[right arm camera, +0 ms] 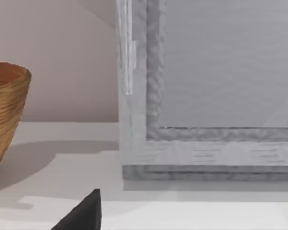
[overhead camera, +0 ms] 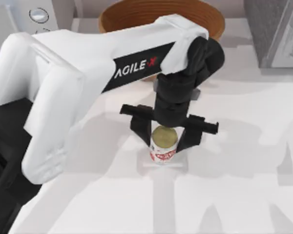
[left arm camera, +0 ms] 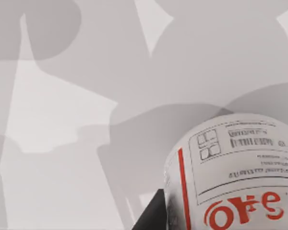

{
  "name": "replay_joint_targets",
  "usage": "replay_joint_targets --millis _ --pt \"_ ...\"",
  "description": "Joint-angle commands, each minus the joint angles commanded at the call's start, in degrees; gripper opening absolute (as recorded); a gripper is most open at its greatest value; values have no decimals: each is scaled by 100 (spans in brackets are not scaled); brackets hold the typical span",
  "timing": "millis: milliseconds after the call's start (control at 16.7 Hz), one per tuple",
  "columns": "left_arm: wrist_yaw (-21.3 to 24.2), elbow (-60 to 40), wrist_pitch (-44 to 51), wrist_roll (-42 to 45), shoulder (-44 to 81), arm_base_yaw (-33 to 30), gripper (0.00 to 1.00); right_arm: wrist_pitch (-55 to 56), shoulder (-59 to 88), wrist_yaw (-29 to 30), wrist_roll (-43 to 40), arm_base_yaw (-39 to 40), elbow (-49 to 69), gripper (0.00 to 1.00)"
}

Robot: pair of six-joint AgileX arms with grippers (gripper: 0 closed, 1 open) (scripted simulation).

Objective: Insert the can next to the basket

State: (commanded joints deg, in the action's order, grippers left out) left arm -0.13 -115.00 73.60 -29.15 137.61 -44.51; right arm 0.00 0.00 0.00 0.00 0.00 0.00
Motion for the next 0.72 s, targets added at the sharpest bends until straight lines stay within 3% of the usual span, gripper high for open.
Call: replay_joint_targets --millis 420,660,720 --pt "38 -474 -4 -664 -88 637 0 0 0 0 0 0 0 100" --pt "36 -501 -5 -691 -98 665 0 0 0 0 0 0 0 100" --pt "36 -501 -5 -691 -98 665 8 0 0 0 0 0 0 100"
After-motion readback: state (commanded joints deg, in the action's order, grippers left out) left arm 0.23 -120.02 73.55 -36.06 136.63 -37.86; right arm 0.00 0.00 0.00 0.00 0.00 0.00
